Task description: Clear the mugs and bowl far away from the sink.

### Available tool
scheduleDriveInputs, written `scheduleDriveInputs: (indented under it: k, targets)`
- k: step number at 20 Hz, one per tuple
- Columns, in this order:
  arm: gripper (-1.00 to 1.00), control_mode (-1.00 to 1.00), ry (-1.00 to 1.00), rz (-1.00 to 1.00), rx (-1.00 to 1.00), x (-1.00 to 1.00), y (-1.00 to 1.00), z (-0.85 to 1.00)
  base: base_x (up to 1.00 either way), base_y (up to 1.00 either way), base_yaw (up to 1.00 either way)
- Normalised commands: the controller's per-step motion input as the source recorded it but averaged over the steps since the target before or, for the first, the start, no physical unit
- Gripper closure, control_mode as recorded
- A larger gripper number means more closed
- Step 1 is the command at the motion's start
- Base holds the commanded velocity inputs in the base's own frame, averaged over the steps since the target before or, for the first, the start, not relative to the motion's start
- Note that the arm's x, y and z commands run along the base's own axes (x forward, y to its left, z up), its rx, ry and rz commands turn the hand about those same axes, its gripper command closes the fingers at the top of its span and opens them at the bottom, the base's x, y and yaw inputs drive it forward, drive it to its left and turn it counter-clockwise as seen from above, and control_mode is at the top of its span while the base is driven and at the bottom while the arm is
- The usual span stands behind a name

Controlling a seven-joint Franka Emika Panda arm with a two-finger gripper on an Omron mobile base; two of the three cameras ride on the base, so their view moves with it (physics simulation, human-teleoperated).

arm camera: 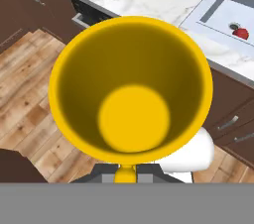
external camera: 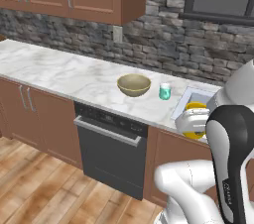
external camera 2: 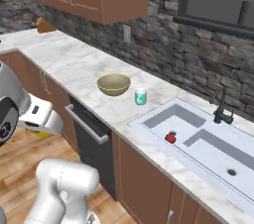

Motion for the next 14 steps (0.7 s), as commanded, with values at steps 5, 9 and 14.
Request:
scheduleDriveInputs:
  k: [5,9,14]
  targets:
    - [1.00,1.00,0.00,0.00,0.00,0.00,0.00,0.00,0.00,0.00,0.94]
    - [1.00,1.00,0.00,0.00,0.00,0.00,0.00,0.00,0.00,0.00,0.94]
    - [1.00,1.00,0.00,0.00,0.00,0.00,0.00,0.00,0.00,0.00,0.95]
